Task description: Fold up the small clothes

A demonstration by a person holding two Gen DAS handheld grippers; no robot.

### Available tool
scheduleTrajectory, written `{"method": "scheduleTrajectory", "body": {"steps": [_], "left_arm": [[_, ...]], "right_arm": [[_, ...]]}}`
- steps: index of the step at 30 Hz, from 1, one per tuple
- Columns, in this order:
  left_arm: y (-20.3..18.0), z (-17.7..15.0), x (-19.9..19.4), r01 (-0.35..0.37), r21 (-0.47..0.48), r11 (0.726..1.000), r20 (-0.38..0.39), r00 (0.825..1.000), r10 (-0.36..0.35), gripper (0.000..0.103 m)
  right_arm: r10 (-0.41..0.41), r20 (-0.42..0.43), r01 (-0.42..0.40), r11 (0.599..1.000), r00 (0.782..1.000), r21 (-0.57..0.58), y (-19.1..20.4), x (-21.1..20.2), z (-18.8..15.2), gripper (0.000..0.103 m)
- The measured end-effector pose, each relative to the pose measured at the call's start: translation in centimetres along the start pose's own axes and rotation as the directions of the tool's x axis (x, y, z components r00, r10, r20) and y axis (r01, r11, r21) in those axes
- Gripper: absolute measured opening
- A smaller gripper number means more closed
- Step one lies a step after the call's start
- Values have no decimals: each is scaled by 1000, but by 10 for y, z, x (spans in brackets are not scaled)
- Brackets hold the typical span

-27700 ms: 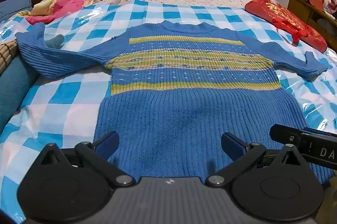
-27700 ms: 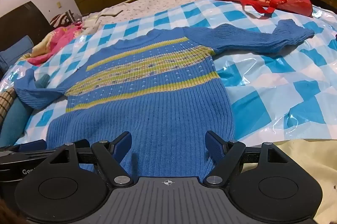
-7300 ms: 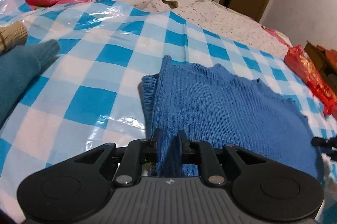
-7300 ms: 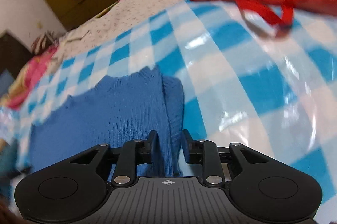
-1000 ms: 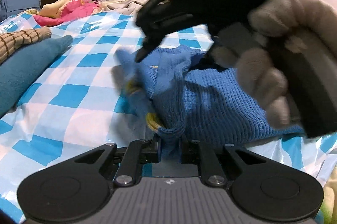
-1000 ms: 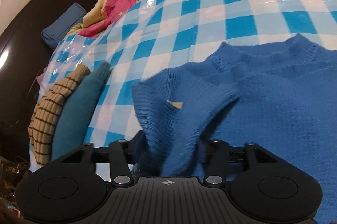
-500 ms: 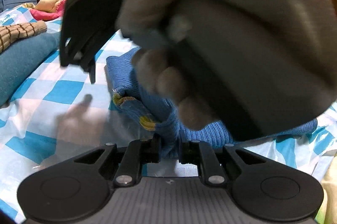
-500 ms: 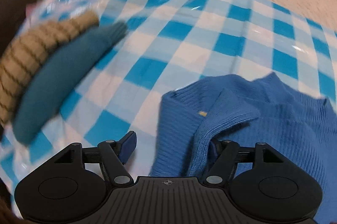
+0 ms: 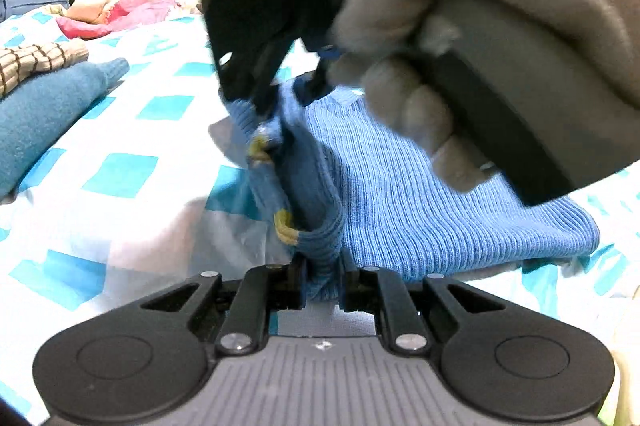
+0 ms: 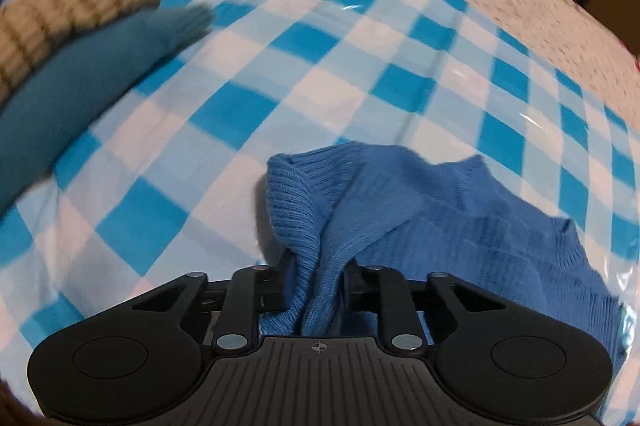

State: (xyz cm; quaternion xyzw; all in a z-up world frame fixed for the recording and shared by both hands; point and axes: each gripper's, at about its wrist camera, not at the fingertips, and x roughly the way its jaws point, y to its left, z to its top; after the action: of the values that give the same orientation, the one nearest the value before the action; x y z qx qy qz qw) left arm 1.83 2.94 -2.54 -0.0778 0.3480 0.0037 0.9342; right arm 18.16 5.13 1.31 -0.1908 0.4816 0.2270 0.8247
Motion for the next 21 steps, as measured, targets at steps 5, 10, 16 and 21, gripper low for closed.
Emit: {"method": "scheduleTrajectory", "body": {"steps": [5,10,16,21], "left_arm": [[-3,-1,-4,0,29,1000,21,1000,-1,22],[-12,6,-11,31,48,998,51,998,-34,20],[-29,21,-12,55,70,996,60,996,-59,20],[-56,26,-17,83,144,986,81,992,-96,20]], "right_arm": [[42,51,-47,994,998,100,-27,-18,-4,11],[74,95,-90,981,993,169,-54,-33,-15,11],[117,154,-154,954,981,256,-94,-51,-26,10],[119,214,-181,936,970,300,-125,-71,-36,10]]}}
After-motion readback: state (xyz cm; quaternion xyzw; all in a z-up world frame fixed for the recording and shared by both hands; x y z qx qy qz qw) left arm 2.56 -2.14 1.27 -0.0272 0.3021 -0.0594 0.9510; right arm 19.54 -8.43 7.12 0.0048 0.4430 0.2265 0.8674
